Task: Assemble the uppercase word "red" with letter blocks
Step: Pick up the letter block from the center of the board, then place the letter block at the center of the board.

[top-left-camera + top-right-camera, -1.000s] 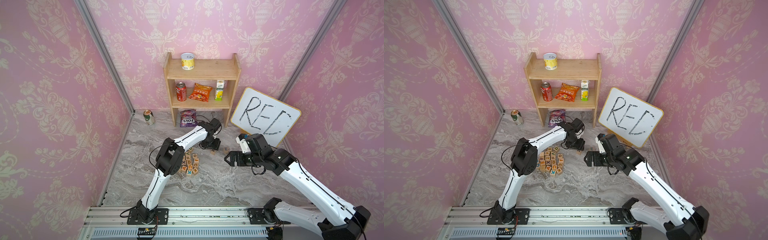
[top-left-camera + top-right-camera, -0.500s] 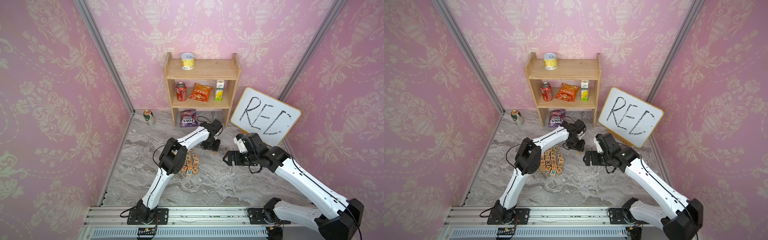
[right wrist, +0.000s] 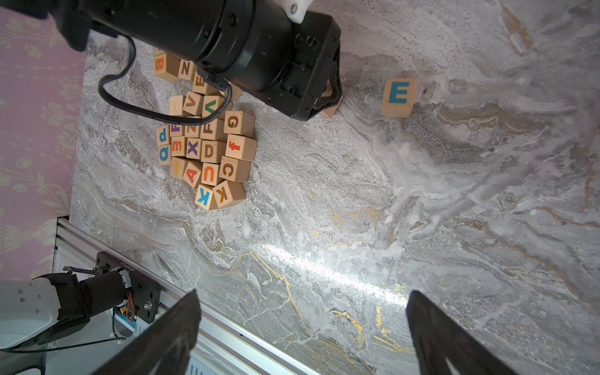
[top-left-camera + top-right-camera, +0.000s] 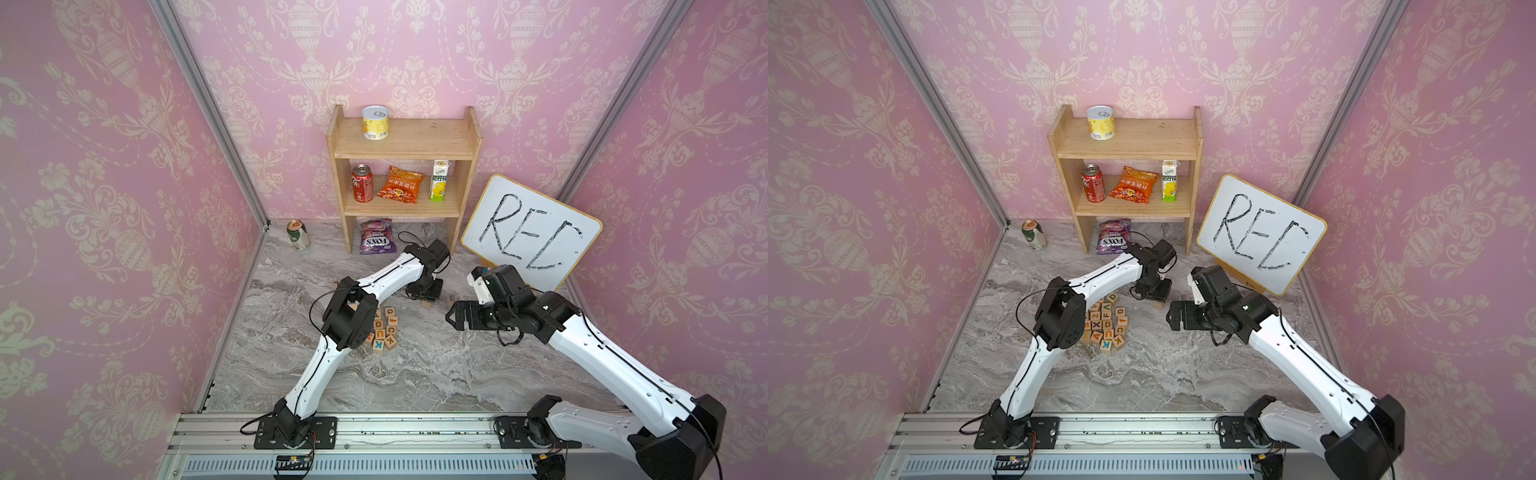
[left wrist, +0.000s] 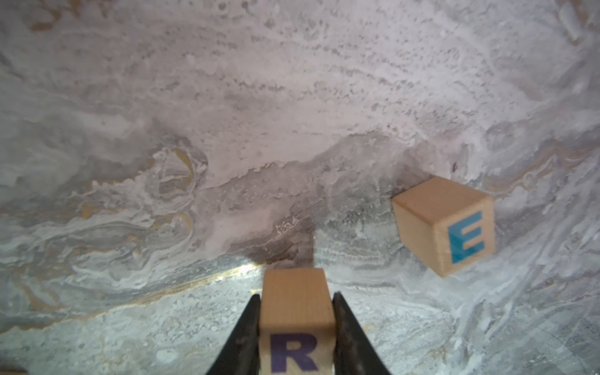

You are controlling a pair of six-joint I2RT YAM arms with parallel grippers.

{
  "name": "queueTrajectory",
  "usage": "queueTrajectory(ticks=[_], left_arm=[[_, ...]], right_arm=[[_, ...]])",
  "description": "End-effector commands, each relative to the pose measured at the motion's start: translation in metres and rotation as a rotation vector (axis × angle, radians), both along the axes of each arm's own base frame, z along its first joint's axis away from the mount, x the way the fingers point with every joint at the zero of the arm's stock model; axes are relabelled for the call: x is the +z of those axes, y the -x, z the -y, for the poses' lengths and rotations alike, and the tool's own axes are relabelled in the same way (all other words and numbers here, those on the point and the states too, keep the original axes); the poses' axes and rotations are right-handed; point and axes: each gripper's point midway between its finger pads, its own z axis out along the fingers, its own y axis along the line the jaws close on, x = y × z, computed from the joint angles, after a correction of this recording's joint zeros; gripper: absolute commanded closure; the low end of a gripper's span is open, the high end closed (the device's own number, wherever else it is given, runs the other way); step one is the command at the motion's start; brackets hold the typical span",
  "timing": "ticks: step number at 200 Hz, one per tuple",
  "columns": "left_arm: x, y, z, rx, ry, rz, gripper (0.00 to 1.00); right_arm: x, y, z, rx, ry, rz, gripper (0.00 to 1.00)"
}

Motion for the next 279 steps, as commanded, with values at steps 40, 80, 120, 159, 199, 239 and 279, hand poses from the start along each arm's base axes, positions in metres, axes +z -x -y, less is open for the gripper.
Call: queueTrajectory(ticks=[40, 80, 120, 159, 199, 239, 279], left_arm=[[0.001, 0.006, -0.001, 0.245, -0.103, -0.006, 0.68], [-0.002, 0.002, 0.005, 0.369, -0.063, -0.016, 0.69], [-0.009, -0.003, 0.012, 0.397, -0.039, -0.026, 0.69], [-0.017, -0.011, 0.016, 0.395, -0.041, -0.017, 0.68], [-0.023, -0.012, 0.021, 0.370, -0.031, -0.022, 0.53], [-0.012, -0.016, 0.023, 0.362, -0.012, 0.001, 0.36], [-0.001, -0.029, 0.019, 0.384, 0.008, 0.032, 0.34]], right_arm=[[0.004, -0.002, 0.001, 0.020, 0.023, 0.024, 0.00], [0.005, 0.001, 0.003, 0.020, 0.027, 0.029, 0.00], [0.004, 0.006, 0.008, 0.021, 0.037, 0.031, 0.00], [0.004, 0.009, 0.011, 0.027, 0.048, 0.031, 0.00], [0.003, 0.011, 0.013, 0.030, 0.053, 0.030, 0.00], [0.002, 0.010, 0.012, 0.034, 0.055, 0.031, 0.00], [0.000, 0.009, 0.010, 0.042, 0.055, 0.024, 0.00]])
